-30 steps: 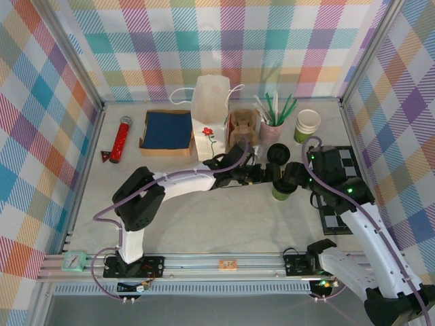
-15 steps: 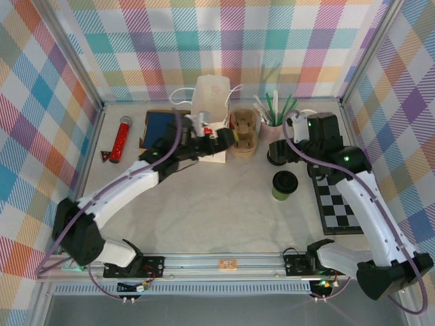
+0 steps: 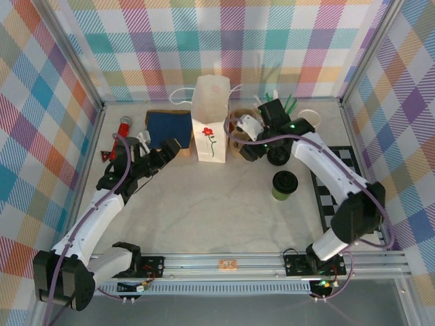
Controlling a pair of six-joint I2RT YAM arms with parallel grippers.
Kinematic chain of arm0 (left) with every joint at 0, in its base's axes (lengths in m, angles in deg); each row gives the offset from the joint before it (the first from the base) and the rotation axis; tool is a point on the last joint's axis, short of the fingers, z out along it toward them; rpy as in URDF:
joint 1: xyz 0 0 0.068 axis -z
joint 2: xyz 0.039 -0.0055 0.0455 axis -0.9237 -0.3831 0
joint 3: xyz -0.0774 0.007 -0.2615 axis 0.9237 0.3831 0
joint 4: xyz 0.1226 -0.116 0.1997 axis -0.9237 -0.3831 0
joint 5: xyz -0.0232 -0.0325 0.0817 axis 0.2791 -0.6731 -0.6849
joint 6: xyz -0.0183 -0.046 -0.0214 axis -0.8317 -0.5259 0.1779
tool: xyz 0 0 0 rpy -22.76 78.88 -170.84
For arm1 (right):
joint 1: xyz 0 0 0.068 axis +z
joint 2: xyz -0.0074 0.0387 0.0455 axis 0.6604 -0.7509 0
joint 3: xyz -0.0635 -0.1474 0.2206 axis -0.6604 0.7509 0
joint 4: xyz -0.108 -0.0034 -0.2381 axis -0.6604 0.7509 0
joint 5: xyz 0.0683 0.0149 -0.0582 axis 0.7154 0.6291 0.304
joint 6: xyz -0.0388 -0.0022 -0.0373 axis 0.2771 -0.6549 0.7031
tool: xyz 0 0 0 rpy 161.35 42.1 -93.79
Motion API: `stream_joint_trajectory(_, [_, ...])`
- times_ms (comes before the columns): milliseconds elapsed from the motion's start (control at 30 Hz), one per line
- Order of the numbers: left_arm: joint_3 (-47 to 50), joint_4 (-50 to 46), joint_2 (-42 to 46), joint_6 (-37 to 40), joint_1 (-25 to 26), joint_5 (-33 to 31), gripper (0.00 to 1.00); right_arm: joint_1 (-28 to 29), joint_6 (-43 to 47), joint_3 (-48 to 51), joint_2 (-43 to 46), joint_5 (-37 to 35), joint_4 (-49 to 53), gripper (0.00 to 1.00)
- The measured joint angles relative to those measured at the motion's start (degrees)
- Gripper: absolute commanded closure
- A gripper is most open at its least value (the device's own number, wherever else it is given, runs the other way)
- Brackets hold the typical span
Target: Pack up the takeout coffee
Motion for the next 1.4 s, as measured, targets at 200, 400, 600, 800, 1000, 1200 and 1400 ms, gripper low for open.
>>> stream_joint_trajectory(200, [-4.61,-2.93,-2.80,2.54,-0.33,0.76,0.10,0.00,2.60,-1.55,-6.25,-3.28,-2.05,0.51])
stream_joint_trajectory(400, [-20.98,-7.19,-12.74,7.96,-0.33,-0.35,0.13,0.22,1.73,-0.90,-5.88,-4.24,-4.24,0.51])
stream_joint_trajectory(600, [-37.22,-12.44,-25.59,12.24,-0.04,-3.32,0.20,0.46,1.53,1.07,-3.96,-5.46,-5.11,0.51])
stream_joint_trajectory(800, [-49.94,-19.69,-37.46,16.15,2.67,-7.85,0.23,0.50,1.55,1.22,-3.72,-6.36,-5.64,0.51])
stream_joint_trajectory(1000, [-54.07,-22.99,-41.79,17.75,4.50,-9.42,0.28,0.50,2.69,1.66,-3.37,-6.49,-6.01,0.52])
stream_joint_trajectory(1200, [-58.58,-25.49,-44.46,18.67,5.16,-10.45,0.31,0.48,5.77,0.37,-6.12,-6.10,-5.84,0.52])
stream_joint_trajectory(1400, [-62.18,-27.93,-47.58,20.26,5.55,-11.76,0.40,0.55,9.38,-3.06,-12.11,-5.16,-5.38,0.53])
